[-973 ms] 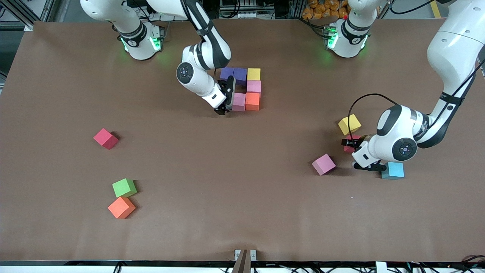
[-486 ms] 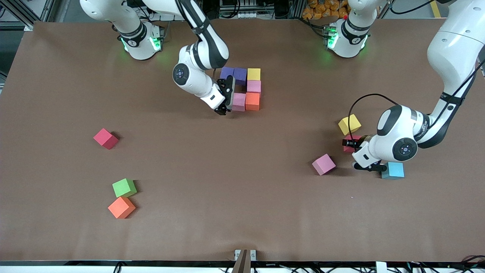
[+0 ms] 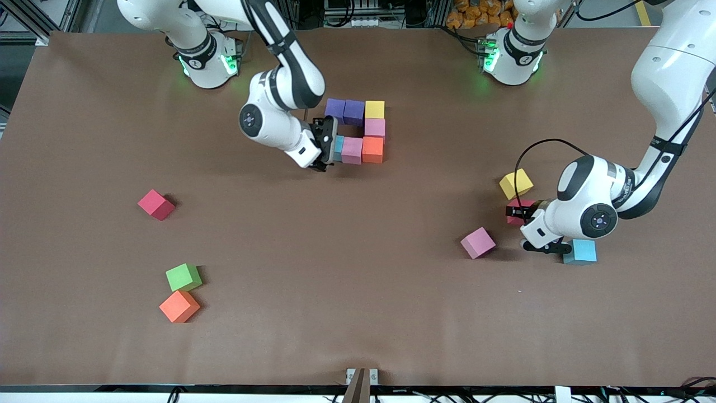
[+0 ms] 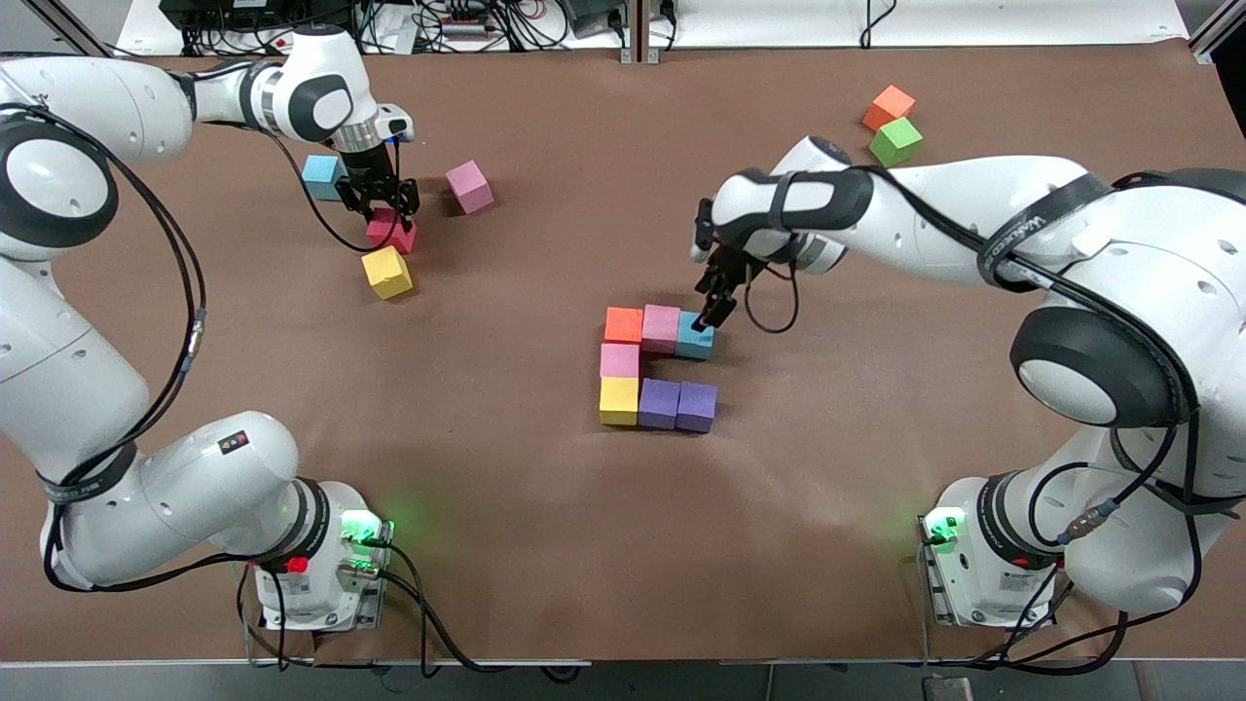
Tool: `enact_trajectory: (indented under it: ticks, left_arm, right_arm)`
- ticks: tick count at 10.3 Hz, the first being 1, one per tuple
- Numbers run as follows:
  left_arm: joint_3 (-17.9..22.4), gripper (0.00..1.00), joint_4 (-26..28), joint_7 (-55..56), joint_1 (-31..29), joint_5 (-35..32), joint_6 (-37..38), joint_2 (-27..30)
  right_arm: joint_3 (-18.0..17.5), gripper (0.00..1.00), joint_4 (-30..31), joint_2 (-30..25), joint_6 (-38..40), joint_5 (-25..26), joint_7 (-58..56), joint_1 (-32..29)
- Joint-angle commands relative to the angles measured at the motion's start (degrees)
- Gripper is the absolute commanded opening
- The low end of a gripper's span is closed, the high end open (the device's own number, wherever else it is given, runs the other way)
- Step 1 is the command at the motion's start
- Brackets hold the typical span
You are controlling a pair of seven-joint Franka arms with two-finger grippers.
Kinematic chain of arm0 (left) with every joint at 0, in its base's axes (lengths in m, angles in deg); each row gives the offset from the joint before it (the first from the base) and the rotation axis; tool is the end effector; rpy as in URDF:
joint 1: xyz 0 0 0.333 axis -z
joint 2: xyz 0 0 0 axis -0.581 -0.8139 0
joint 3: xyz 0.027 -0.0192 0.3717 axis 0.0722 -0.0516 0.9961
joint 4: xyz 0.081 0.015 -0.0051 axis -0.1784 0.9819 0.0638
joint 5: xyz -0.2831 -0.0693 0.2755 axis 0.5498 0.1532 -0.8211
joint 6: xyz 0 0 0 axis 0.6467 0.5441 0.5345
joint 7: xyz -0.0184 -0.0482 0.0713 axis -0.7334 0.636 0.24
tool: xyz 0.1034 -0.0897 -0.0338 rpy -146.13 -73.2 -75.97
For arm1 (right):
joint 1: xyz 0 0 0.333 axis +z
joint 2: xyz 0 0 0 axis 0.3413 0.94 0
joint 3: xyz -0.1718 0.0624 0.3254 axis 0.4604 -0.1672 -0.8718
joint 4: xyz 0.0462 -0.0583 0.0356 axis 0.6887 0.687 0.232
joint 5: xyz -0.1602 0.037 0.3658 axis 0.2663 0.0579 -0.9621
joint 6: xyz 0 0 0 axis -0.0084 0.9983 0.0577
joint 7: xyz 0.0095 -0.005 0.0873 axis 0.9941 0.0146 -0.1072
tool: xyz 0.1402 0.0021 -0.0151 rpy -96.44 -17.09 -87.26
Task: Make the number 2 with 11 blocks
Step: 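Release the blue block with the right gripper while the left gripper lifts red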
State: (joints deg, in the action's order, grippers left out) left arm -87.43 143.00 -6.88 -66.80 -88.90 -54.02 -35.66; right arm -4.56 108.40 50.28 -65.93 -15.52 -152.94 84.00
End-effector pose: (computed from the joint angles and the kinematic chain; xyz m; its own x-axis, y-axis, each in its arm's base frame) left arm 0.6261 -0.0448 0.2035 0.9370 -0.0979 -0.3354 -0.0940 -0.9952 0.0279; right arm 0.4092 0.3928 0.2329 0.2877 0.8766 0.3857 0.9227 -0.1459 -0.3567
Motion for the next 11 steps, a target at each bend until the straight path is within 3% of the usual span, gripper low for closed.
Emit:
enact_trajectory:
  ticks: [1,2,3,5,7,9,11]
  left_arm:
    - [-0.26,0.41,0.04,-0.81,-0.19,-1.41,-0.25,0.32]
    - [-0.43,0.31,0.04,-0.81,-0.11,-1.41,-0.25,0.32]
    - [-0.61,0.27,0.04,-0.81,-0.02,-1.41,-0.25,1.02]
    - [-2.27,0.26,-0.49,-0.73,0.33,-1.41,-0.07,1.98]
    - [-5.60,0.16,-2.24,0.15,1.47,-1.41,0.63,1.99]
    - [-5.79,0.15,-5.40,0.24,6.37,-0.45,0.89,1.99]
    - [-5.71,0.14,-7.60,4.26,12.43,-0.36,2.03,1.90]
  right_arm:
    - [6.59,1.00,-3.81,-0.47,7.70,-0.17,-0.30,-2.59]
    - [7.14,1.00,-5.31,0.40,8.42,1.05,-0.30,-6.44]
    - [7.05,1.00,-6.72,1.19,8.43,3.06,-0.30,-10.48]
    - [7.23,1.00,-9.27,2.51,8.08,6.67,1.88,-16.03]
    - [6.88,1.00,-14.70,4.79,7.90,12.80,9.24,-22.36]
    - [6.53,1.00,-18.23,5.68,7.12,18.78,20.04,-25.62]
    - [1.46,1.00,-21.84,7.96,4.67,21.36,25.96,-33.15]
